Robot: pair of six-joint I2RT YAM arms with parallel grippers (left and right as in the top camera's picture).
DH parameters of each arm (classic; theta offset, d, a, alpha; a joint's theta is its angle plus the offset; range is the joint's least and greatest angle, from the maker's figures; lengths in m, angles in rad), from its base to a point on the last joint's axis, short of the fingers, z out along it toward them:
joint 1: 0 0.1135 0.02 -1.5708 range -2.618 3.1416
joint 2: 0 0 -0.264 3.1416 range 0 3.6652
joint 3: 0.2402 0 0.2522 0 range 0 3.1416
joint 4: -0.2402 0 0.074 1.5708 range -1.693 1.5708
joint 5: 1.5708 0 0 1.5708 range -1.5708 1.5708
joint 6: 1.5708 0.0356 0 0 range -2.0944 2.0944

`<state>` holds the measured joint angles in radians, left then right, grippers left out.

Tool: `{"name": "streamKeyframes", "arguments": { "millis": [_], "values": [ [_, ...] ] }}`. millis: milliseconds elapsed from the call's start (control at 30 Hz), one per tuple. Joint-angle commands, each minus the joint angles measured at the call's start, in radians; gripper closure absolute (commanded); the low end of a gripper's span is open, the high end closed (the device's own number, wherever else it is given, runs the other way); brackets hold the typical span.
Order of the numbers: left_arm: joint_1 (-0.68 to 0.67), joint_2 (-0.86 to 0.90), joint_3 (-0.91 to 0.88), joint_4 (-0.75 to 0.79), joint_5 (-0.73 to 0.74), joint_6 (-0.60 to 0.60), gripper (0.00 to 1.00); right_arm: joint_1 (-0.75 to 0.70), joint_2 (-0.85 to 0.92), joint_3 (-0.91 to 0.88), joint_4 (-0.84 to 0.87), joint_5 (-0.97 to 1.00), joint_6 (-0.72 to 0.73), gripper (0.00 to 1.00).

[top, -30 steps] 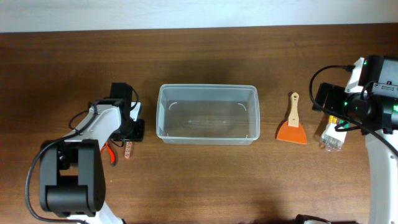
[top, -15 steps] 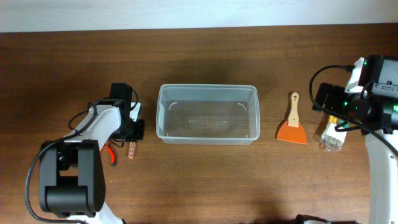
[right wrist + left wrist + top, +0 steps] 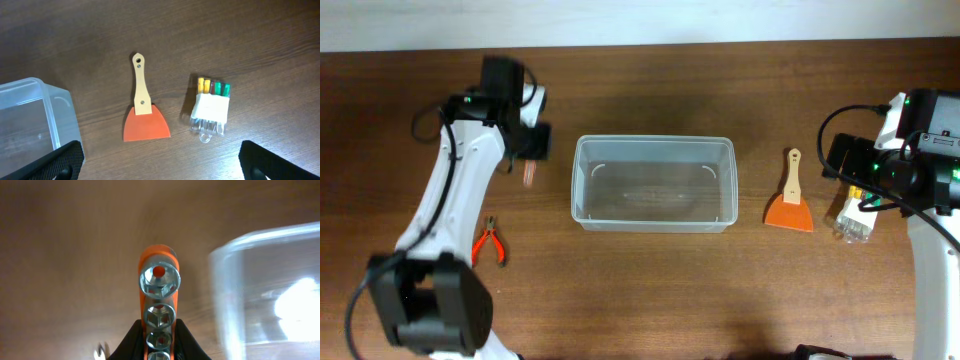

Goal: Pack container
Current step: 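Grasp the orange socket rail with the left gripper and lift, then carry the socket rail into the container and release it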

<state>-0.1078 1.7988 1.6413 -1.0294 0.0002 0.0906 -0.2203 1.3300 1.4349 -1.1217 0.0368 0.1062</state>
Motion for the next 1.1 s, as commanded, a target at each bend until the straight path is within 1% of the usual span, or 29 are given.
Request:
{"name": "streamKeyframes", "arguments": {
  "millis": [0, 167, 300, 367, 500, 700, 733, 833, 867, 900, 933, 967, 1067],
  "values": [
    [-0.127, -0.065, 0.075, -0.016, 0.036, 0.201, 0.98, -0.003, 0.002, 0.012, 0.003, -0.003, 0.007, 0.01],
    [-0.315, -0.030, 0.072, -0.014, 0.088, 0.499, 0.98, -0.003, 0.002, 0.012, 0.003, -0.003, 0.007, 0.01],
    [-0.410, 0.046, 0.071, -0.010, 0.082, 0.650, 0.98, -0.003, 0.002, 0.012, 0.003, -0.003, 0.007, 0.02],
    [-0.428, 0.099, 0.071, 0.000, 0.083, 0.666, 0.98, -0.003, 0.002, 0.012, 0.003, -0.003, 0.007, 0.01],
    [-0.429, 0.222, 0.071, 0.002, 0.090, 0.650, 0.98, -0.003, 0.002, 0.012, 0.003, -0.003, 0.007, 0.01],
    [-0.429, 0.314, 0.071, -0.002, 0.090, 0.644, 0.98, -0.003, 0.002, 0.012, 0.003, -0.003, 0.007, 0.01],
    [-0.429, 0.317, 0.071, -0.003, 0.090, 0.644, 0.97, -0.003, 0.002, 0.012, 0.003, -0.003, 0.007, 0.01],
    [-0.429, 0.320, 0.072, -0.003, 0.089, 0.644, 0.71, -0.003, 0.002, 0.012, 0.003, -0.003, 0.007, 0.01],
    [-0.429, 0.320, 0.072, -0.003, 0.085, 0.644, 0.64, -0.003, 0.002, 0.012, 0.003, -0.003, 0.007, 0.01],
    [-0.429, 0.320, 0.073, -0.003, 0.079, 0.643, 0.51, -0.003, 0.002, 0.012, 0.003, -0.003, 0.007, 0.01],
    [-0.429, 0.320, 0.074, -0.004, 0.073, 0.642, 0.47, -0.003, 0.002, 0.012, 0.003, -0.003, 0.007, 0.01],
    [-0.429, 0.320, 0.085, -0.005, 0.055, 0.619, 0.45, -0.003, 0.002, 0.012, 0.003, -0.003, 0.007, 0.01],
    [-0.429, 0.314, 0.172, -0.061, 0.007, 0.547, 0.41, -0.003, 0.002, 0.012, 0.003, -0.003, 0.007, 0.01]
  ]
}}
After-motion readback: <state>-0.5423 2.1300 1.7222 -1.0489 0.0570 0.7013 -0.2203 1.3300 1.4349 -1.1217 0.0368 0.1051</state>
